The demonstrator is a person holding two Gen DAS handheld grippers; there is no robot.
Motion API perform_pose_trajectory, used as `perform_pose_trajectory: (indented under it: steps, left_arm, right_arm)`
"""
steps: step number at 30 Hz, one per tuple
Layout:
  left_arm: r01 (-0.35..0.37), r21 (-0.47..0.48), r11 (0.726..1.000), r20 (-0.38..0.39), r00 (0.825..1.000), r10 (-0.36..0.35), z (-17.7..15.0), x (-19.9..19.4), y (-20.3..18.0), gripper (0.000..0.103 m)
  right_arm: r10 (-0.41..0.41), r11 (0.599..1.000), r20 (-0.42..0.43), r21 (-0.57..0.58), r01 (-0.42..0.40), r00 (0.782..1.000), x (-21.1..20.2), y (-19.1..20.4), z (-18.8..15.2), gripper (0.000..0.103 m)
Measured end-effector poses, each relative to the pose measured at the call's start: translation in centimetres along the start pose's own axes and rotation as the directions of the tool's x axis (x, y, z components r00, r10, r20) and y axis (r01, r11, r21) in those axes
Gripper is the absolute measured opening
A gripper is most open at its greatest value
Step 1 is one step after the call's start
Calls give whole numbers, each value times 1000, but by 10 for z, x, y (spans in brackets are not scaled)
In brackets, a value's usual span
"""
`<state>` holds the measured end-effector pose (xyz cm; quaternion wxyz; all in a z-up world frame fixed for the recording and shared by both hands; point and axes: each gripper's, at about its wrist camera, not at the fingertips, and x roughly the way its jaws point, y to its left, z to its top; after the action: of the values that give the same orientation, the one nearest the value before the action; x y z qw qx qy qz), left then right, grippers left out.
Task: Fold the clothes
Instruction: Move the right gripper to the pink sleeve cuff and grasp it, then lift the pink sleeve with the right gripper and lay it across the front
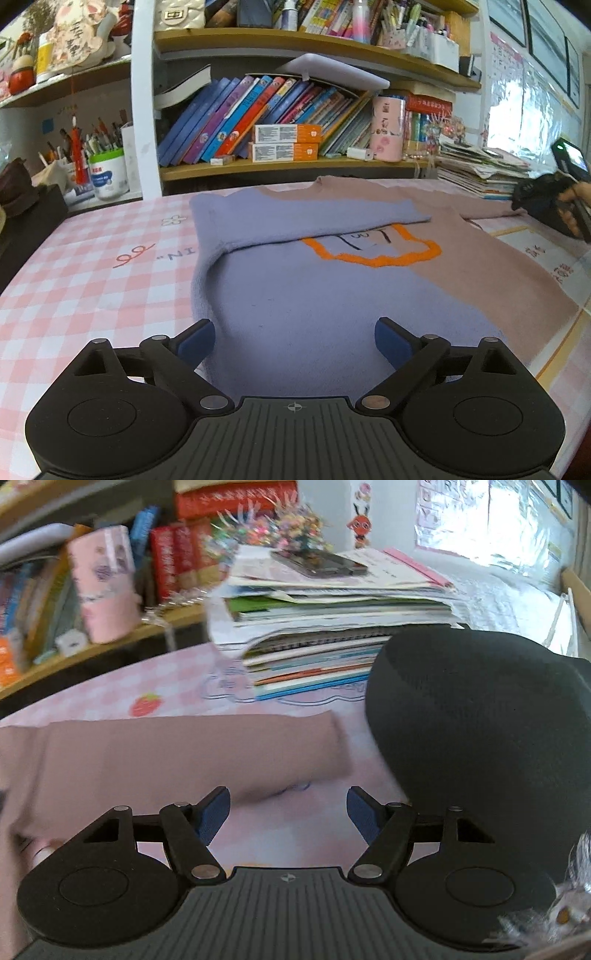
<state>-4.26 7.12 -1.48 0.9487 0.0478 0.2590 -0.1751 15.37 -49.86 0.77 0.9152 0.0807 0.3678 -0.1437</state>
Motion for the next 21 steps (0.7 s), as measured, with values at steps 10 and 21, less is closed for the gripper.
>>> perform_pose_trajectory:
  steps: [10,21]
  left_arm:
    - [11,30,1000,1,1000,-11,1,0,-4,96]
    - [15,25,1000,43,999,-16,-1,-6,-3,96]
  right_arm:
    - [-17,993,-19,115,19,1000,31,-12,17,43]
    - [106,993,44,47,-108,993,-20,22,45,10]
